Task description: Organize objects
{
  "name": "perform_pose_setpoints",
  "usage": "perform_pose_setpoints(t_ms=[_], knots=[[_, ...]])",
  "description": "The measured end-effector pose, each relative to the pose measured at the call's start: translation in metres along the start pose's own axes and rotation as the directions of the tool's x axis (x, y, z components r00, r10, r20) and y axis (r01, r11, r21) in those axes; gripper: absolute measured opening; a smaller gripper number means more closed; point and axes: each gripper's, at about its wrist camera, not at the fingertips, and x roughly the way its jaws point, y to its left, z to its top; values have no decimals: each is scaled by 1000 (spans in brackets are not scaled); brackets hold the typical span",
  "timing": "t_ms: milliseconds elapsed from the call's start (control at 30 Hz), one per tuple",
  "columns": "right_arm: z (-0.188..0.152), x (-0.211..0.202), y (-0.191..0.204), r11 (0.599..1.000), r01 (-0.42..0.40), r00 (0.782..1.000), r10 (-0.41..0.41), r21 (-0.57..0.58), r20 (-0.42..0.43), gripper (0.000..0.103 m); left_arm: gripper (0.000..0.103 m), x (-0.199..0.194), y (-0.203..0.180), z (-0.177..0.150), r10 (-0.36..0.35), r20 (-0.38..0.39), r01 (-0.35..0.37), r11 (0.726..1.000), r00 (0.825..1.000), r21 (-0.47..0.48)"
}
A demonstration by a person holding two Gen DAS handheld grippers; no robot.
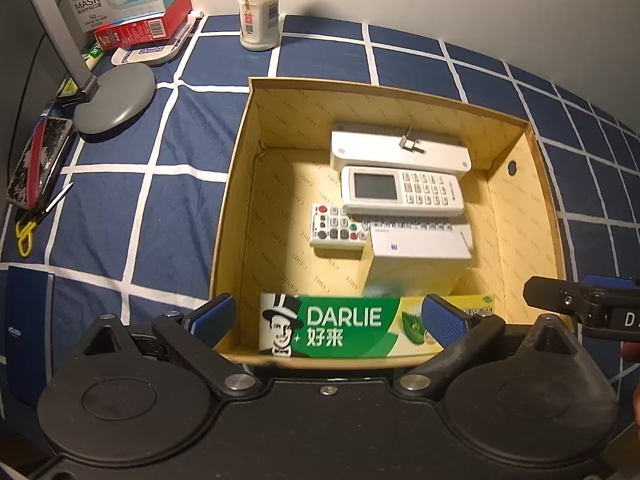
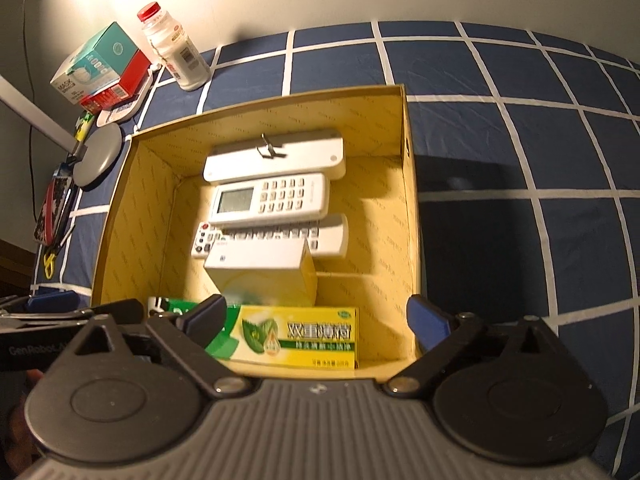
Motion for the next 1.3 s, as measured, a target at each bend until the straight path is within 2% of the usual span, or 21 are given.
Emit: perform_pose_setpoints(t_ms=[100,533,1300], knots=[[-6,-2,-1,1000,4,1000,-4,-10,-7,103,103,-4,-1,-5,9,5,-9,1000,1000,8],[-19,-6,-6,999,28,999,-29,-24,-22,103,103,-9,-3,-14,55,4,-55,998,998,19],[-22,-7,-13,999,40,999,-41,-21,-33,103,103,-7,-5,-12,66,0,-66,998,998,17]])
